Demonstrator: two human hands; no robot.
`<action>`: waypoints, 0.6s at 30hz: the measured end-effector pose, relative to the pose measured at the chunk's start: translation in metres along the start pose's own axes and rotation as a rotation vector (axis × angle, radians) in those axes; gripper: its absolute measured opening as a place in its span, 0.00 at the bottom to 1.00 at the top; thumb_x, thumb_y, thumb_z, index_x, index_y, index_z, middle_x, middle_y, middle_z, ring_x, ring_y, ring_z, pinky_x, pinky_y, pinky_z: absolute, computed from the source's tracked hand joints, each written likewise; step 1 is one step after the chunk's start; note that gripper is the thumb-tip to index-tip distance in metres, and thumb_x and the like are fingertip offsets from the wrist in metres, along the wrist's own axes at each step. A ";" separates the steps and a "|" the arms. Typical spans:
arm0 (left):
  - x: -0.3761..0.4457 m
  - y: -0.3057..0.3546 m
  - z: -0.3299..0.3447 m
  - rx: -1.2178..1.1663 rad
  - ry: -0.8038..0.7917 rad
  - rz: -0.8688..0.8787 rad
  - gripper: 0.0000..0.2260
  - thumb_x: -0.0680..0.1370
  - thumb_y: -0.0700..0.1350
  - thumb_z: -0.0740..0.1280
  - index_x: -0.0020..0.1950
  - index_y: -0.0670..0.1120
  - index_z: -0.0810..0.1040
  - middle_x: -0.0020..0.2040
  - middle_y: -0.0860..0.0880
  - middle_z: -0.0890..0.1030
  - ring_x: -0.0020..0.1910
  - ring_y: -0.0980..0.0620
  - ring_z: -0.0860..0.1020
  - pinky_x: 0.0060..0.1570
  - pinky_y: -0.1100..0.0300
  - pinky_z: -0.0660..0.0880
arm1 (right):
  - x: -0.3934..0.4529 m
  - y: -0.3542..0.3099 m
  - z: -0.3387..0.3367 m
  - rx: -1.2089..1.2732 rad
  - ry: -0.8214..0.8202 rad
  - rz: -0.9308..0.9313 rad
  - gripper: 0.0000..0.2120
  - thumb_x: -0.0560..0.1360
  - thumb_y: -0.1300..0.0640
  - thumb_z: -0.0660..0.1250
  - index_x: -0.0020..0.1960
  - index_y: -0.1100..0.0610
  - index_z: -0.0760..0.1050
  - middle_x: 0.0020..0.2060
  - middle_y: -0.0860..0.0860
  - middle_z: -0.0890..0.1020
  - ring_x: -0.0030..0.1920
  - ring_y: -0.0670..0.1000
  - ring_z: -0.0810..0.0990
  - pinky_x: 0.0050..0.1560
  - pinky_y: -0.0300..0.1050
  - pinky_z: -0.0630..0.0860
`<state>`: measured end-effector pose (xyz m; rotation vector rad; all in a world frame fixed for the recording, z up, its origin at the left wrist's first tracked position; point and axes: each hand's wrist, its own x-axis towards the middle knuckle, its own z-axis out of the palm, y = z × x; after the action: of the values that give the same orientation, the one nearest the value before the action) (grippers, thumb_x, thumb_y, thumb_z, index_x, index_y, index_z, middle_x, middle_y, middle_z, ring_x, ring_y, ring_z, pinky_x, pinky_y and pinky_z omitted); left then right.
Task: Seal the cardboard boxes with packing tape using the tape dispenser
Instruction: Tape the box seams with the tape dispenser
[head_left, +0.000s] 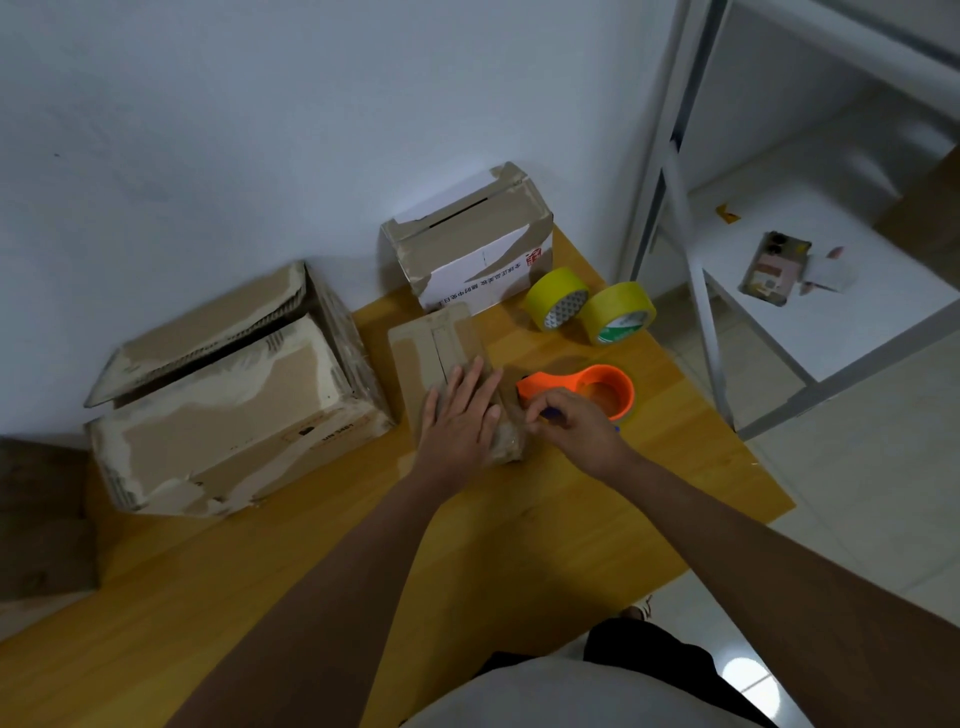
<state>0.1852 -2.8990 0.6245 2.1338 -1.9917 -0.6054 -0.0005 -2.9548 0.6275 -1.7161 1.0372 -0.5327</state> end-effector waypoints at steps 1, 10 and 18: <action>0.000 0.000 0.000 -0.005 -0.001 0.003 0.24 0.83 0.58 0.41 0.80 0.59 0.49 0.81 0.57 0.43 0.78 0.59 0.37 0.74 0.53 0.34 | 0.001 0.000 -0.001 0.006 -0.008 0.005 0.03 0.75 0.65 0.69 0.48 0.64 0.77 0.50 0.56 0.80 0.52 0.52 0.77 0.53 0.44 0.72; 0.000 -0.002 0.002 -0.020 0.012 0.001 0.23 0.84 0.57 0.42 0.80 0.59 0.50 0.81 0.58 0.43 0.78 0.60 0.37 0.74 0.53 0.35 | 0.007 -0.018 0.008 1.014 -0.049 0.638 0.07 0.80 0.68 0.57 0.50 0.60 0.72 0.42 0.55 0.79 0.42 0.50 0.78 0.47 0.43 0.76; -0.001 -0.001 0.000 -0.014 0.016 0.002 0.22 0.85 0.55 0.44 0.80 0.59 0.50 0.81 0.58 0.43 0.78 0.60 0.37 0.74 0.55 0.33 | 0.005 -0.020 0.021 0.636 0.182 0.388 0.15 0.77 0.68 0.67 0.62 0.61 0.70 0.37 0.55 0.75 0.43 0.54 0.77 0.52 0.51 0.76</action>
<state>0.1863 -2.8978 0.6238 2.1211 -1.9757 -0.5983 0.0252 -2.9457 0.6370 -0.8960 1.1393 -0.6815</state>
